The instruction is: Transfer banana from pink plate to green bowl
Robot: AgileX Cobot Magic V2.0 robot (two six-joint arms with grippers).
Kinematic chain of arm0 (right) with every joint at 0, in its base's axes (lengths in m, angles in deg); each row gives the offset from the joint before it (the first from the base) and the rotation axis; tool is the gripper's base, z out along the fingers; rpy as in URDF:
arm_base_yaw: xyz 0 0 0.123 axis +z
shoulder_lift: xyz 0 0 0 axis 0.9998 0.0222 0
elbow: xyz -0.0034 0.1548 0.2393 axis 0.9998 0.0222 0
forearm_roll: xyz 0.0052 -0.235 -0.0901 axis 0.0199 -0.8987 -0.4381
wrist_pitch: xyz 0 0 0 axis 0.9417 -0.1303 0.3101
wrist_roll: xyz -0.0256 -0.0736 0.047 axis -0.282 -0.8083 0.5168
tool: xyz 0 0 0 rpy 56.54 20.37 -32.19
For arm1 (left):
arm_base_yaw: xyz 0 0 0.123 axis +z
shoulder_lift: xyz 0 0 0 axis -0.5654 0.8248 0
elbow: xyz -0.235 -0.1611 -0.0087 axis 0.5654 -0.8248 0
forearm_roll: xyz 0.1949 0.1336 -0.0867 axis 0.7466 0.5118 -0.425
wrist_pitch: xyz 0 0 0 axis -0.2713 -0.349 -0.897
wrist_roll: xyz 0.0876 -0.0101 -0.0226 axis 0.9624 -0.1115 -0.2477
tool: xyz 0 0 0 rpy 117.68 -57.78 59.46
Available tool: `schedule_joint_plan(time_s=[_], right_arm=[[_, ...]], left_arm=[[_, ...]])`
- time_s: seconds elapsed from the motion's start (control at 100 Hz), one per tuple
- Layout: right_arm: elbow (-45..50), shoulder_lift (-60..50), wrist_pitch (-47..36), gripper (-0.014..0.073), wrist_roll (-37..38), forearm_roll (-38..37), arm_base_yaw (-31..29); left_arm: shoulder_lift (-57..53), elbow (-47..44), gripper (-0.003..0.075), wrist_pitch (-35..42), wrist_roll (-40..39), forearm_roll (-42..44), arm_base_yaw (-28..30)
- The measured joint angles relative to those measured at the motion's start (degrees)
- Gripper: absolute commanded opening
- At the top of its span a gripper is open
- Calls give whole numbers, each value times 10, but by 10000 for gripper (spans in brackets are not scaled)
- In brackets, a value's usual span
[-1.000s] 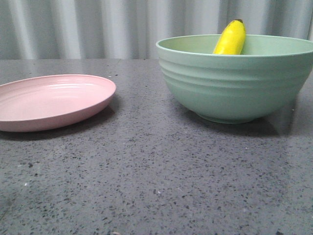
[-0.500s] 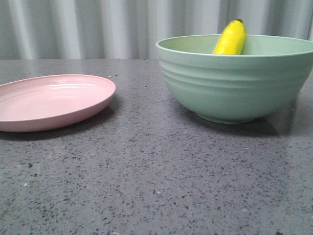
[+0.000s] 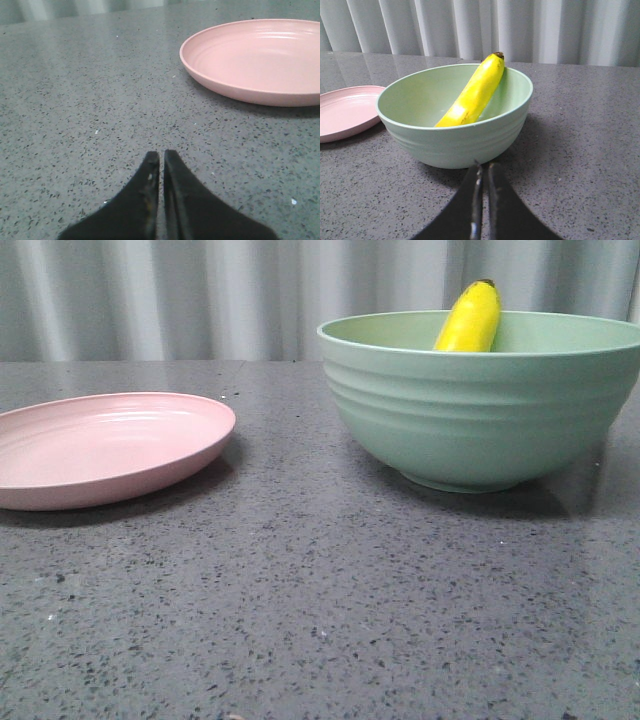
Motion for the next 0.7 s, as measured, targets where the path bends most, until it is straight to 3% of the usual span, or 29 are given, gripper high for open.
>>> schedule_joint_plan(time_s=[0.7], right_arm=[[7, 0, -4, -64, 0, 0, -1]], left_arm=[[0, 0, -20, -1, 0, 0, 0]])
